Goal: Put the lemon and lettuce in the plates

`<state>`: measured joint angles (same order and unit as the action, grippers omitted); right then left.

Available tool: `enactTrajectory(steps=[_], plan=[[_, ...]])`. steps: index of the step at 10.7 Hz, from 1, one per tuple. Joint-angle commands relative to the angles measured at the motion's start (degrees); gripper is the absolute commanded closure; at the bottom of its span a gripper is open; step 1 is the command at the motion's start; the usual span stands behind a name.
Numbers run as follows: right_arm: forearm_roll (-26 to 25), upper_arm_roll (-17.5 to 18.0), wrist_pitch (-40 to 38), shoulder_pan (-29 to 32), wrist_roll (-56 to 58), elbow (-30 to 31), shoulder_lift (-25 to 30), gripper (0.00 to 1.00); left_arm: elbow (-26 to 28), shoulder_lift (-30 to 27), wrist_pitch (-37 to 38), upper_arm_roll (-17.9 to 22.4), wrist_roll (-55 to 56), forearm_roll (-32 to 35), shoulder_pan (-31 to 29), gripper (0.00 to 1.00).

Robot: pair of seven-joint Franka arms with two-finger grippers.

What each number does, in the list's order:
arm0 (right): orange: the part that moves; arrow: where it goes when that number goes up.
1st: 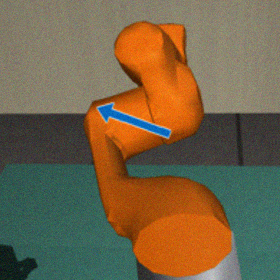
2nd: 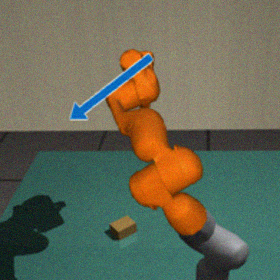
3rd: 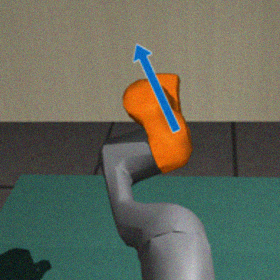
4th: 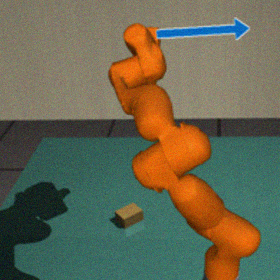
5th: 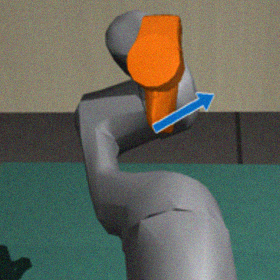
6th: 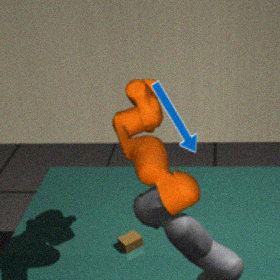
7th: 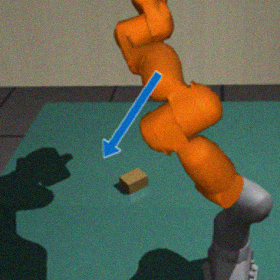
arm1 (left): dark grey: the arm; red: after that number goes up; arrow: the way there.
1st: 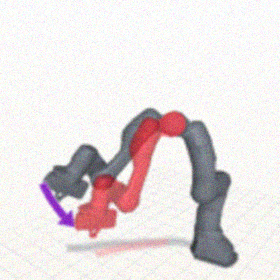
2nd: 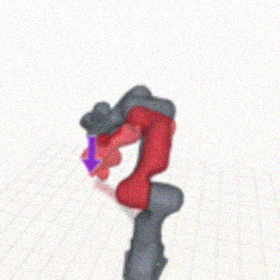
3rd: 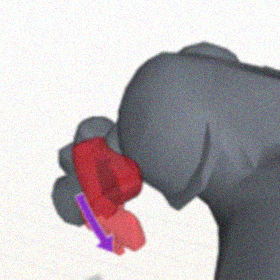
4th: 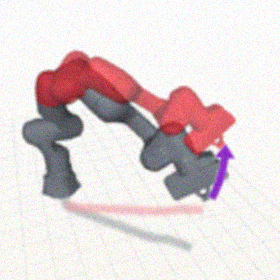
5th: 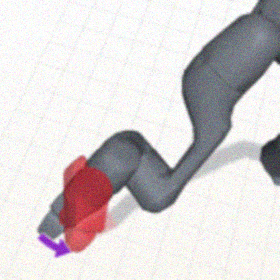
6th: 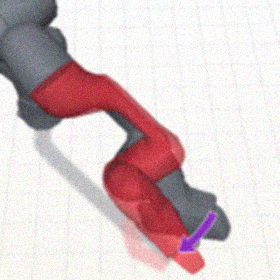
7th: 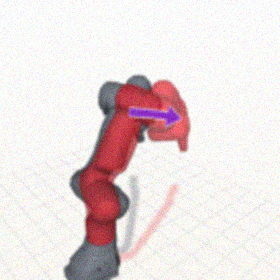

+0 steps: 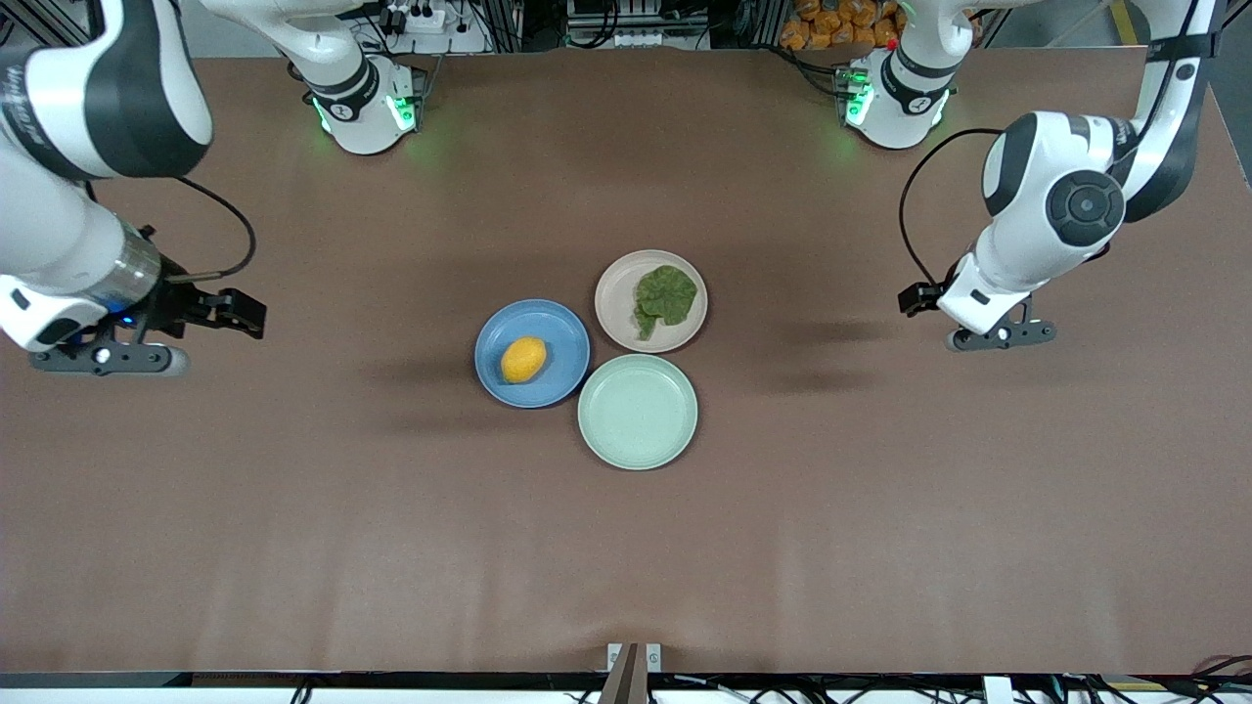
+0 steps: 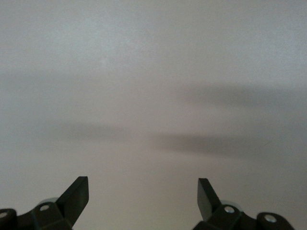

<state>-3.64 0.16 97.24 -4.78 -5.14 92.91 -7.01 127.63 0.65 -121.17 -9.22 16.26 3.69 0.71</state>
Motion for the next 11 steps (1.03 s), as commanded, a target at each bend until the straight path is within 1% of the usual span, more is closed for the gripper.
enactTrajectory(steps=[1, 2, 4, 7, 8, 9, 10, 11], plan=[[-0.58, -0.86, -3.1, 0.65, 1.36, -2.37, 1.38, 0.0, -1.39, -2.84, 1.37, 0.34, -1.85, -1.66, -0.01, 0.0], [-0.58, -0.87, -4.33, 0.73, 1.45, -3.43, 1.56, 0.0, -5.07, -2.67, 3.98, 0.08, -1.94, -1.66, 0.08, 0.0], [-0.58, -0.87, -4.43, 0.91, 1.36, -3.62, 2.79, 0.0, -14.3, -2.4, 11.62, -0.19, -2.55, -1.58, 0.69, 0.0], [-0.49, -1.39, -4.52, 1.69, 1.53, -4.41, 4.54, 0.0, -24.06, -2.93, 18.23, -0.01, -6.67, -1.66, 0.78, 0.0], [-0.4, -1.31, -4.52, 2.22, 1.53, -4.41, 5.24, 0.0, -27.58, -2.93, 21.73, 0.08, -6.86, -1.66, 0.78, 0.0], [-0.31, -1.31, -4.52, 2.58, 1.53, -4.41, 5.51, 0.0, -30.57, -2.93, 24.81, 0.08, -6.95, -1.75, 0.78, 0.0], [-0.4, -1.31, -4.78, 2.67, 1.53, -4.41, 5.95, 0.0, -32.25, -2.93, 26.06, -0.19, -6.95, -2.27, 0.78, 0.0], [-0.4, -1.31, -5.04, 2.75, 1.53, -4.5, 6.21, 0.0, -34.44, -2.84, 26.51, -0.19, -6.77, -4.19, 0.78, 0.0]])
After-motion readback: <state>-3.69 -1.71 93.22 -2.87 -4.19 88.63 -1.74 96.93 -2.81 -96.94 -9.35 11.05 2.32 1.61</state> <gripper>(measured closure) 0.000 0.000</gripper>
